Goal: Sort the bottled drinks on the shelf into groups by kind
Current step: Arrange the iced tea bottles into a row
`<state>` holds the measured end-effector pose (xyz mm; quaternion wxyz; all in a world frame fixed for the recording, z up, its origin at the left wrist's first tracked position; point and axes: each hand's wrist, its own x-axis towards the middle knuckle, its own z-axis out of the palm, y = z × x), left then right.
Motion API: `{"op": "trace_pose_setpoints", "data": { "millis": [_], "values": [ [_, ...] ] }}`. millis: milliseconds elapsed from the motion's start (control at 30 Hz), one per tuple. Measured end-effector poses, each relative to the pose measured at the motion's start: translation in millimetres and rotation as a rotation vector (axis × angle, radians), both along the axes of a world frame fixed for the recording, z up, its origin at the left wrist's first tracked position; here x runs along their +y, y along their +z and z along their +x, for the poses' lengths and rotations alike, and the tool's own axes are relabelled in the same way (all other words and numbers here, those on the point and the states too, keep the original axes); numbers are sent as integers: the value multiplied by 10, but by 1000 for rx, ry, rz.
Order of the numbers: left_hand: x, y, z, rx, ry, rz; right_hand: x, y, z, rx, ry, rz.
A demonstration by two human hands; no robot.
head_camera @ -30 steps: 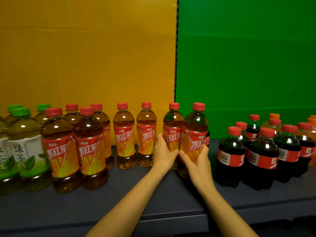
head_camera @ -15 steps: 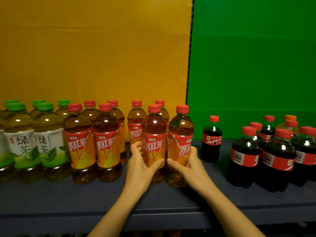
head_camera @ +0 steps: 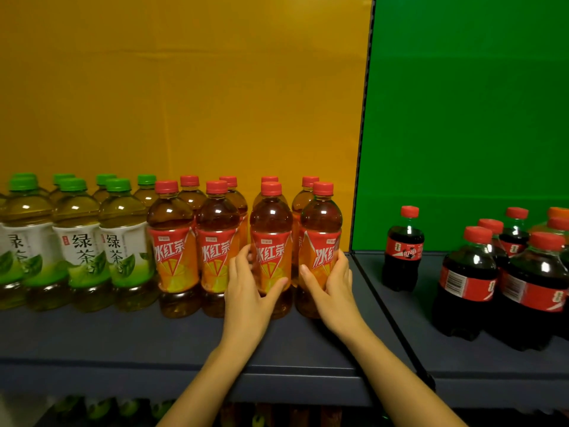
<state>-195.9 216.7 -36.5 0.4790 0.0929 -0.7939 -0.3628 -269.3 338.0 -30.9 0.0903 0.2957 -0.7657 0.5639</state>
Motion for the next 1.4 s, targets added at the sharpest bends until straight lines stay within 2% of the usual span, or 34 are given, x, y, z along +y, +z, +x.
{"op": "trace_pose_setpoints", "data": {
  "millis": [200, 367, 567, 667, 800, 933, 1067, 1400],
  "values": [
    [8, 7, -9, -3, 56, -33, -89, -25, -36, 100, -71, 70],
    [32, 12, 130, -46, 112, -150, -68, -59, -38, 60, 31, 23],
    [-207, 57, 554, 199, 344, -244, -45, -74, -83, 14, 116, -50],
    [-488, 106, 672, 177, 406, -152, -57, -50, -142, -74, 131, -110],
    [-847, 126, 667, -12, 290, 94, -80, 68, -234, -159, 142, -176],
    [-1038, 144, 589, -90, 72, 268, -156, 173, -207, -168, 206, -265],
    [-1075, 144, 521, -70, -73, 324, -202, 165, -187, -158, 206, -256],
    [-1090, 101, 439, -74, -151, 305, -250, 162, -138, -157, 163, -225]
  ]
}}
